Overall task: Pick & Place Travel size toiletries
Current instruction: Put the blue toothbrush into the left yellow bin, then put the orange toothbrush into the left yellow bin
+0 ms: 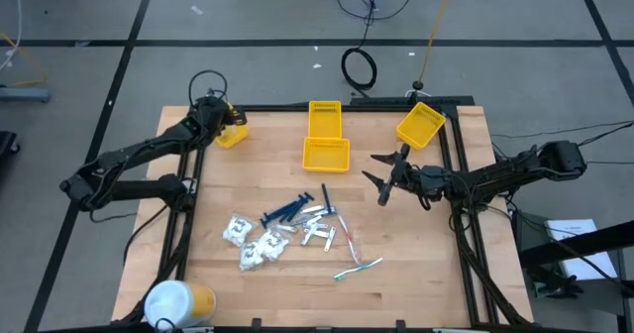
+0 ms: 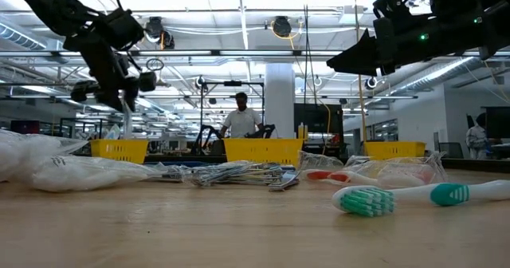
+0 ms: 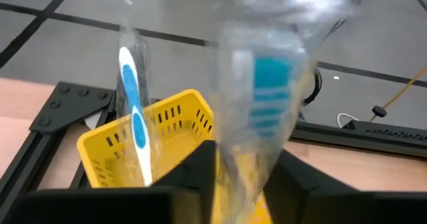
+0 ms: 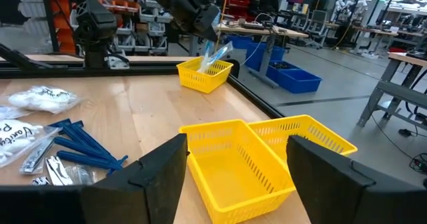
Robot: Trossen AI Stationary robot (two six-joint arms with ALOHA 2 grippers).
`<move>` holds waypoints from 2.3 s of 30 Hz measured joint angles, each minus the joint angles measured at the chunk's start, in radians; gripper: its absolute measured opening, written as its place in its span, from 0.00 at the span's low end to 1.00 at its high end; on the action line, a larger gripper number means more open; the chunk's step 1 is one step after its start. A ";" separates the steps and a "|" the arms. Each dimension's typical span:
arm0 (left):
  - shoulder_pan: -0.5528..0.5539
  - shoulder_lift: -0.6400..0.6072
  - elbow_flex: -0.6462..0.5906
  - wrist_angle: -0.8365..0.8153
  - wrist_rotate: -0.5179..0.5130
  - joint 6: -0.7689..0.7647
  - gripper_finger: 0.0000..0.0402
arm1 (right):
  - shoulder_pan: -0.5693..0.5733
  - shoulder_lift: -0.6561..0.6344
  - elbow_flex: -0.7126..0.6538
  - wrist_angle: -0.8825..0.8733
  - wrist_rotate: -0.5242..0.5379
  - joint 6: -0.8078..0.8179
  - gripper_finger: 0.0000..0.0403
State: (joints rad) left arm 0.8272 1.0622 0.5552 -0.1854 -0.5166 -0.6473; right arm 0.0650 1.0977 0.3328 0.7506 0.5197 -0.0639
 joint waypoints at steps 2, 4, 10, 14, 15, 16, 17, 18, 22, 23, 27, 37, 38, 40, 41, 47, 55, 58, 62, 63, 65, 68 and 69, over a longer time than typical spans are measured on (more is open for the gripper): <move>0.000 0.000 0.000 -0.009 -0.010 -0.017 0.39 | 0.000 0.000 0.000 0.000 0.000 0.000 0.60; 0.000 0.000 0.000 -0.018 -0.015 -0.010 0.47 | 0.000 0.000 0.000 0.000 0.000 0.000 0.60; 0.000 -0.001 0.000 -0.021 -0.025 0.038 0.66 | 0.000 0.000 0.000 -0.001 0.000 0.000 0.60; -0.008 -0.025 0.000 -0.020 -0.015 0.050 0.73 | 0.000 0.000 0.000 -0.005 -0.001 0.000 0.60; -0.014 -0.032 0.000 -0.016 -0.004 0.051 0.74 | 0.000 0.000 0.000 -0.010 -0.001 0.000 0.60; -0.022 -0.041 0.000 -0.009 0.014 0.051 0.75 | 0.000 0.000 0.000 -0.017 -0.001 0.000 0.60; -0.031 -0.052 0.000 0.000 0.034 0.045 0.75 | 0.000 0.000 0.000 -0.026 -0.005 0.000 0.60; -0.041 -0.065 0.000 0.010 0.054 0.041 0.76 | 0.000 0.000 0.000 -0.035 -0.023 0.006 0.60; -0.127 -0.115 0.000 0.090 0.125 0.086 0.76 | 0.004 0.000 0.021 -0.132 -0.084 0.127 0.60; -0.162 -0.122 0.000 0.116 0.135 0.119 0.76 | 0.009 0.000 0.046 -0.207 -0.099 0.164 0.60; -0.327 -0.128 0.000 0.224 0.124 0.250 0.77 | 0.043 0.028 0.206 -0.570 -0.148 0.295 0.60; -0.571 -0.059 0.001 0.497 0.047 0.487 0.77 | 0.278 0.357 0.491 -0.895 -0.265 0.621 0.60; -0.576 -0.049 0.001 0.509 0.044 0.483 0.77 | 0.298 0.397 0.519 -0.923 -0.263 0.649 0.60; -0.582 -0.029 0.001 0.515 0.044 0.470 0.77 | 0.336 0.476 0.578 -0.948 -0.264 0.689 0.60; -0.584 -0.017 0.001 0.518 0.044 0.456 0.77 | 0.352 0.510 0.606 -0.951 -0.264 0.708 0.60; -0.603 0.060 0.001 0.522 0.045 0.304 0.77 | 0.414 0.682 0.717 -0.979 -0.265 0.813 0.60; -0.626 0.143 0.001 0.538 0.046 0.249 0.77 | 0.405 0.756 0.746 -1.245 -0.252 0.908 0.60; -0.621 0.161 0.001 0.569 0.045 0.288 0.77 | 0.390 0.757 0.744 -1.305 -0.263 0.899 0.60; -0.606 0.165 0.001 0.594 0.045 0.335 0.77 | 0.379 0.753 0.743 -1.323 -0.295 0.847 0.57; -0.602 0.165 0.001 0.600 0.045 0.339 0.77 | 0.374 0.753 0.742 -1.326 -0.311 0.839 0.55; -0.596 0.165 0.001 0.606 0.045 0.332 0.77 | 0.369 0.753 0.742 -1.329 -0.335 0.832 0.50; -0.591 0.165 0.001 0.608 0.045 0.323 0.77 | 0.363 0.753 0.742 -1.331 -0.341 0.813 0.38; -0.591 0.165 0.001 0.607 0.045 0.322 0.77 | 0.361 0.753 0.742 -1.331 -0.342 0.806 0.34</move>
State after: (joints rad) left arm 0.2363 1.2270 0.5560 0.4217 -0.4721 -0.3248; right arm 0.4265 1.8512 1.0744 -0.5800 0.1775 0.7416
